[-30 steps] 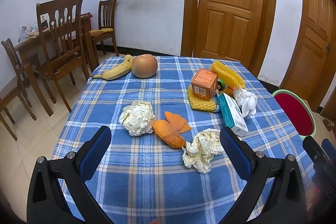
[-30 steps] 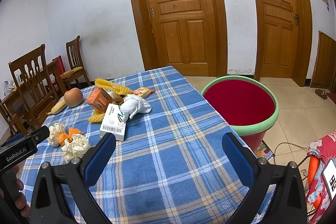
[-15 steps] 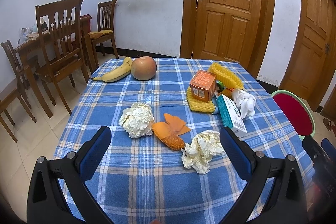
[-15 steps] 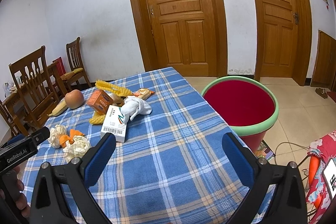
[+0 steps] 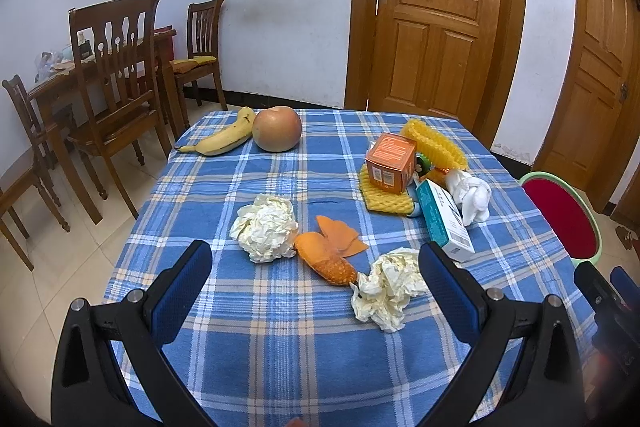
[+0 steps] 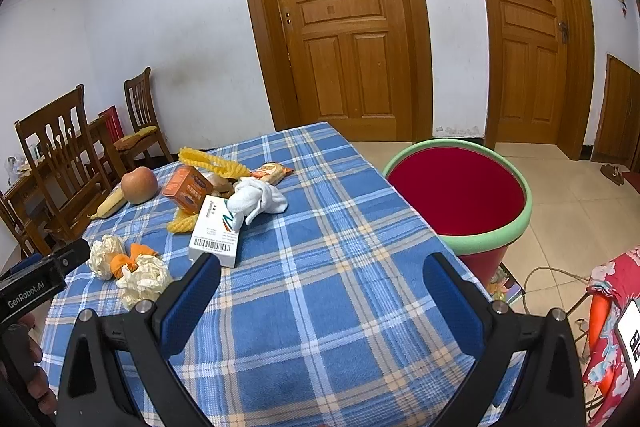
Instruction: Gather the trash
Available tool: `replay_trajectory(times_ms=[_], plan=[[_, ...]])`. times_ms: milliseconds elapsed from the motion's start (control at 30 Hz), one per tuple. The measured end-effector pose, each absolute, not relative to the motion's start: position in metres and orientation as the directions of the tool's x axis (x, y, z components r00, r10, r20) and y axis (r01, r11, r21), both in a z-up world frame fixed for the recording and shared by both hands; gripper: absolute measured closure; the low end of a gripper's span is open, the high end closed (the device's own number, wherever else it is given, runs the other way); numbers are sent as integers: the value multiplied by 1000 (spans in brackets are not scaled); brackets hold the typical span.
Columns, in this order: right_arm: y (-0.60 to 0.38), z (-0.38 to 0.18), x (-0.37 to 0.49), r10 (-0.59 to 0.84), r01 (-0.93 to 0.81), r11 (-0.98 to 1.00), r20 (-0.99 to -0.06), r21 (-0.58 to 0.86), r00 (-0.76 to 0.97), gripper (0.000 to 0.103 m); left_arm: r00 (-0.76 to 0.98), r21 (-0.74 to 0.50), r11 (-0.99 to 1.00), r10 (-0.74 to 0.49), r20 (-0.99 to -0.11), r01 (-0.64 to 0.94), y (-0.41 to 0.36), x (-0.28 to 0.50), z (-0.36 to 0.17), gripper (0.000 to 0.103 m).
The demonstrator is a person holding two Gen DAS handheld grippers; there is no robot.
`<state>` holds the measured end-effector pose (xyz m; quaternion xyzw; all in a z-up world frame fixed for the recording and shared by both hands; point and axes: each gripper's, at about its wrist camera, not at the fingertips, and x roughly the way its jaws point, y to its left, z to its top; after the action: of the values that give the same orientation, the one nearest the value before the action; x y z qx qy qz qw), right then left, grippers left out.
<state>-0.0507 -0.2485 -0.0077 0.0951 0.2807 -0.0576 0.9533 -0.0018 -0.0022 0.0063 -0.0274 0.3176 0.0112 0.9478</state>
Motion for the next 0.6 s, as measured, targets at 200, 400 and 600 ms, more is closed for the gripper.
replay_trajectory(times_ms=[200, 400, 600], plan=[[-247, -13, -46, -44, 157, 976, -563, 153, 825, 0, 792, -37, 998, 19, -610, -52, 9, 5, 2, 1], [-249, -12, -38, -34, 146, 977, -566, 153, 823, 0, 791, -22, 996, 52, -609, -83, 24, 15, 2, 2], [-247, -10, -23, -27, 116, 986, -572, 120, 820, 0, 779, -12, 993, 87, -621, -120, 43, 30, 0, 2]])
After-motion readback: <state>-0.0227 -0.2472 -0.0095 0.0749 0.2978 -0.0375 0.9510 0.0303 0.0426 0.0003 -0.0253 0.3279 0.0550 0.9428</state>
